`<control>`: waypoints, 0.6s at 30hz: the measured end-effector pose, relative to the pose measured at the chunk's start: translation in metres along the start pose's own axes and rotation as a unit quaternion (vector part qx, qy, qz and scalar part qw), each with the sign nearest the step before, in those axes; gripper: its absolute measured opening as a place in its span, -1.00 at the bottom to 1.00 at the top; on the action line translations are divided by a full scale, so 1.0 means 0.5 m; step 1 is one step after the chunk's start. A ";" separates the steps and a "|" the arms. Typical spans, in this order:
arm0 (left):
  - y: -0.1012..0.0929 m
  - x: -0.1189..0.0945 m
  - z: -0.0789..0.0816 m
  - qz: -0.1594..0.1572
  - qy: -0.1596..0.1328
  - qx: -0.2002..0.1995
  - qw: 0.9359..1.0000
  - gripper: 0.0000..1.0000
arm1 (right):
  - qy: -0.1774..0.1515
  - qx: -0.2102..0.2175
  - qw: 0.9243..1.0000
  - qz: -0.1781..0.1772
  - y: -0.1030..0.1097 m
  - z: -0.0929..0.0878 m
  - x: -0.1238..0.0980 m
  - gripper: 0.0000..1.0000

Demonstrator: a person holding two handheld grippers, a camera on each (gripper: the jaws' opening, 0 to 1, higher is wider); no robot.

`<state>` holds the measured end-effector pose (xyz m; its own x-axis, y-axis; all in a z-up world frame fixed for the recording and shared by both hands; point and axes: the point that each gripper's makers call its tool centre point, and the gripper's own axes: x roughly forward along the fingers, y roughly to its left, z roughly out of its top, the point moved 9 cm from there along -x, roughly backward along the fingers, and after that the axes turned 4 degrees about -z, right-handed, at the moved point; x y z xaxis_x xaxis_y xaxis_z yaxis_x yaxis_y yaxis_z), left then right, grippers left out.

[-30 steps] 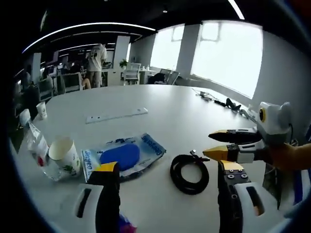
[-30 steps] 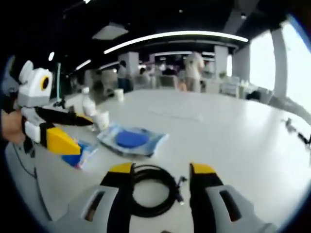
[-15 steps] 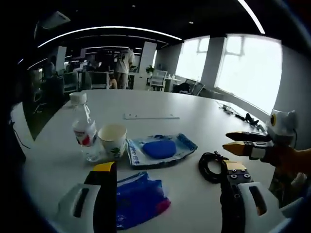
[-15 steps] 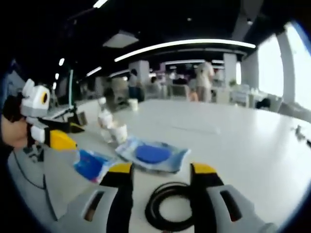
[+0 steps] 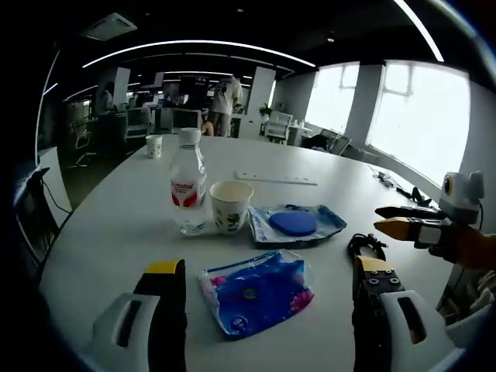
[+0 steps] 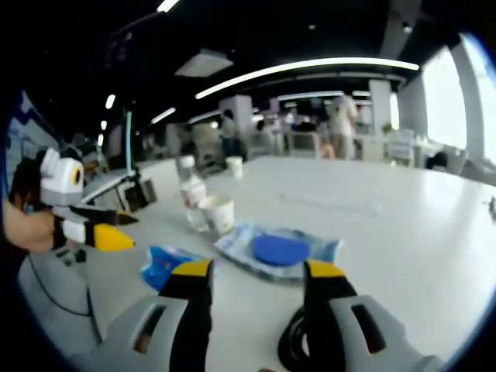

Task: Arrange the tabletop items into an orderly group along one side of the table until the central work area is clear of visible clutter.

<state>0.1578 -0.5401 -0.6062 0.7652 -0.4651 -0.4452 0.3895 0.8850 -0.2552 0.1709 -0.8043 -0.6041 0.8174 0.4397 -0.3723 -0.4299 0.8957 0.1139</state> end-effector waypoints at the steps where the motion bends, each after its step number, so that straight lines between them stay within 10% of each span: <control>1: 0.010 0.000 -0.007 0.003 0.003 -0.006 1.000 0.79 | 0.002 -0.001 1.000 0.003 0.003 -0.002 0.004 -0.13; 18: 0.058 0.027 -0.047 0.018 0.039 -0.040 0.998 0.74 | 0.053 0.002 0.997 0.052 0.082 -0.025 0.100 -0.13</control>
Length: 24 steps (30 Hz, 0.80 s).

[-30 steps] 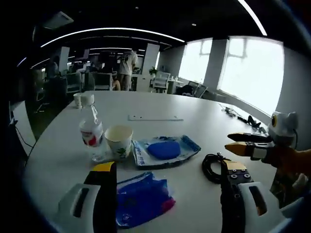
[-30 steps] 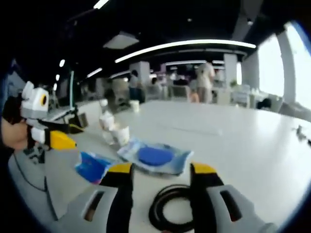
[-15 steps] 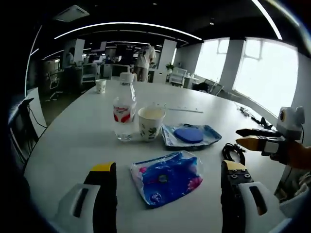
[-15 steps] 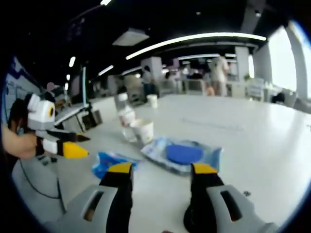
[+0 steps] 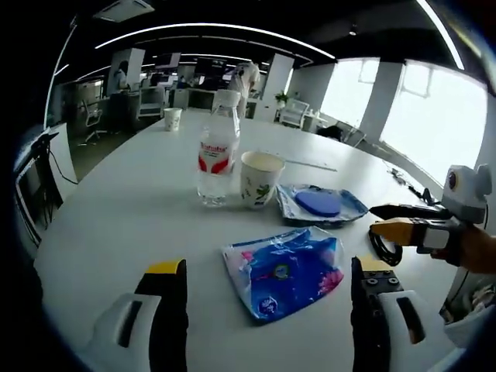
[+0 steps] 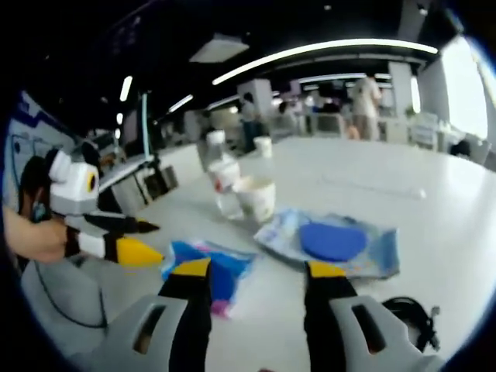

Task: Arrange the tabletop items into an orderly group along one side of the table until the central work area is clear of visible clutter.

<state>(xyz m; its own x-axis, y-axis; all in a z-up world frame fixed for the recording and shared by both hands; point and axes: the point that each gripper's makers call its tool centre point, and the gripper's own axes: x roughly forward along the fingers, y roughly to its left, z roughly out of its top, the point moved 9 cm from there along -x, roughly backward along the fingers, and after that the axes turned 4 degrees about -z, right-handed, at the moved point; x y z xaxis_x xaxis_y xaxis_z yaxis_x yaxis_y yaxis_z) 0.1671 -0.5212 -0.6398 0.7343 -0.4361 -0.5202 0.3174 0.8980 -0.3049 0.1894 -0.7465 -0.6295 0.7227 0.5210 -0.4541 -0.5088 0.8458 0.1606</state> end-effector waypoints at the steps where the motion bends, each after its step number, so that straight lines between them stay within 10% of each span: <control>1: 0.001 0.003 -0.003 0.000 0.002 -0.001 1.000 0.73 | 0.004 -0.001 1.000 0.002 0.003 -0.003 0.005 -0.14; 24: 0.009 0.030 -0.027 0.003 0.027 -0.020 0.999 0.64 | 0.044 0.013 0.999 0.017 0.019 -0.034 0.059 -0.14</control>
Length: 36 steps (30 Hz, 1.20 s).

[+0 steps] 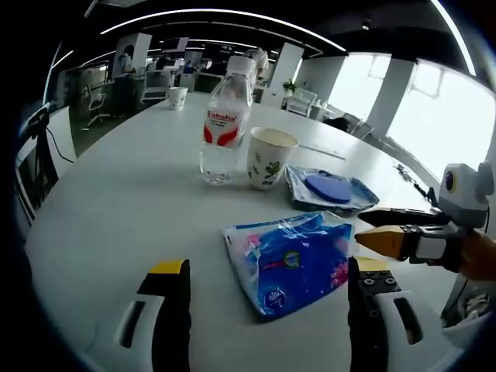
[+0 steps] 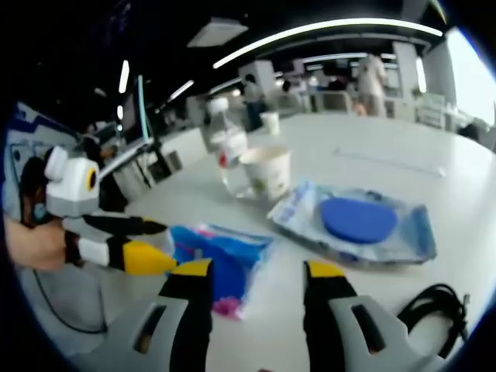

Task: Arrange the tabletop items into an orderly group along one side of the table until the central work area is clear of visible clutter.

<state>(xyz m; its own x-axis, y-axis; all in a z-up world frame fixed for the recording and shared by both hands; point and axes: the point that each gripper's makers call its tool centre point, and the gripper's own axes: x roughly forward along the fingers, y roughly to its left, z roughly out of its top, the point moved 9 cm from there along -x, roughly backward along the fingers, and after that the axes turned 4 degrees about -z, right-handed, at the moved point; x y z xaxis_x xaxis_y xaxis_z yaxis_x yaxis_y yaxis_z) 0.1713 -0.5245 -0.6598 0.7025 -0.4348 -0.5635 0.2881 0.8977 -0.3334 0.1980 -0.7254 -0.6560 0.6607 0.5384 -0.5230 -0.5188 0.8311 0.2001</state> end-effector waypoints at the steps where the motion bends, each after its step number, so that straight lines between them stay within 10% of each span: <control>1: 0.000 0.002 -0.001 -0.001 0.002 0.001 1.000 0.62 | 0.002 -0.001 1.000 0.001 0.002 -0.001 0.002 -0.15; 17: 0.011 0.011 -0.021 0.013 0.058 0.007 0.998 -0.77 | 0.031 0.007 0.999 0.007 0.017 -0.019 0.015 -0.96; 36: -0.006 -0.021 0.022 0.006 0.013 0.018 1.000 -0.93 | -0.012 0.026 1.000 0.010 0.008 0.011 -0.031 -1.00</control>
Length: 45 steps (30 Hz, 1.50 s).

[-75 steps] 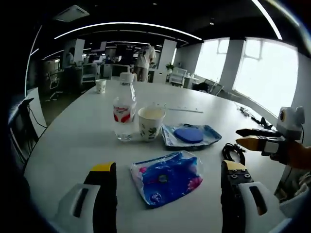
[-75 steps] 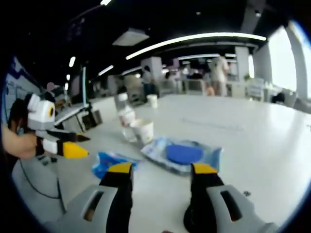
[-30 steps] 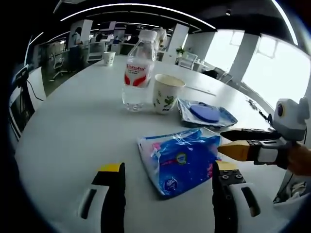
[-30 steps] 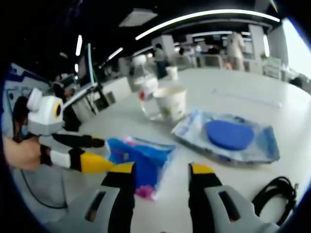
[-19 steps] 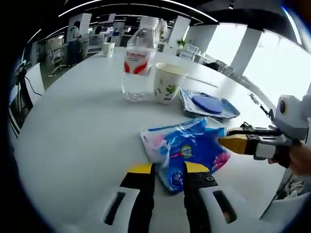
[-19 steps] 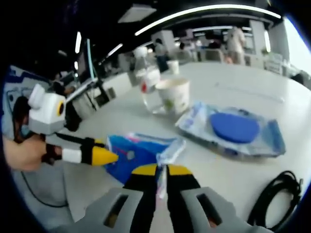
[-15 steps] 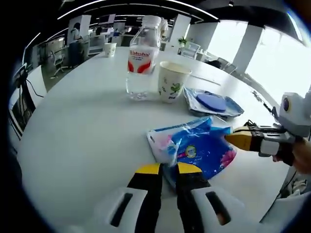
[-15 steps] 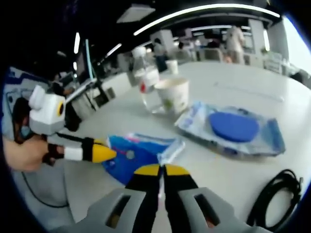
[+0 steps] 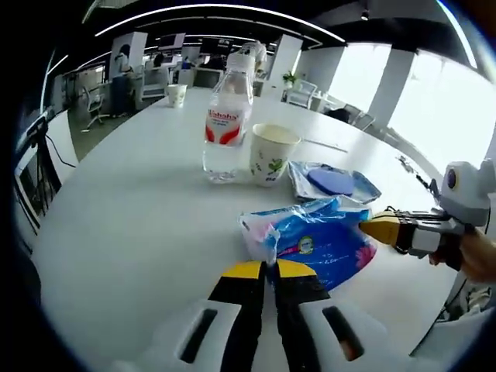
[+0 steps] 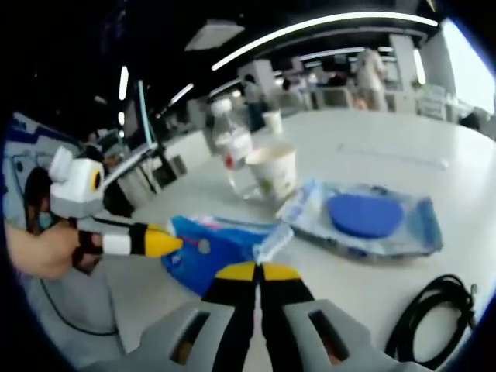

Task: Arrange the tabletop items into an orderly group along one side of the table until the central work area is clear of visible clutter.

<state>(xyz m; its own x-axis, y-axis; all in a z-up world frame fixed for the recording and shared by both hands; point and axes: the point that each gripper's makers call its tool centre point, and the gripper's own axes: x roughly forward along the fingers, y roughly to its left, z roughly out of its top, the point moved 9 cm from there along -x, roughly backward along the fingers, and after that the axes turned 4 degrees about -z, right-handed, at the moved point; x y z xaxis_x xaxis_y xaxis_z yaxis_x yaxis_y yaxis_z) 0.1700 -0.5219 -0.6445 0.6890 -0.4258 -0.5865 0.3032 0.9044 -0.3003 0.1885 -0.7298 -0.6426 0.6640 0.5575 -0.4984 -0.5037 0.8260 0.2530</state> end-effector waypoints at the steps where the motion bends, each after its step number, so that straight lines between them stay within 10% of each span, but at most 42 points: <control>1: -0.004 -0.001 0.003 -0.002 -0.002 0.002 1.000 -0.93 | -0.002 0.000 1.000 -0.001 -0.001 0.002 -0.004 -1.00; 45: -0.238 0.133 0.154 -0.114 -0.011 0.124 0.986 -0.94 | -0.091 0.029 0.987 -0.126 -0.193 0.062 -0.182 -1.00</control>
<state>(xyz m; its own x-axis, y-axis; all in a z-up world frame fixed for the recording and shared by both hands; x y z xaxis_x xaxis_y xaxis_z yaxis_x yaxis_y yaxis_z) 0.2302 -0.6555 -0.5898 0.5981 -0.6199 -0.5079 0.6011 0.7662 -0.2273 0.1936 -0.8577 -0.5958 0.8550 0.3347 -0.3961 -0.2807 0.9410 0.1891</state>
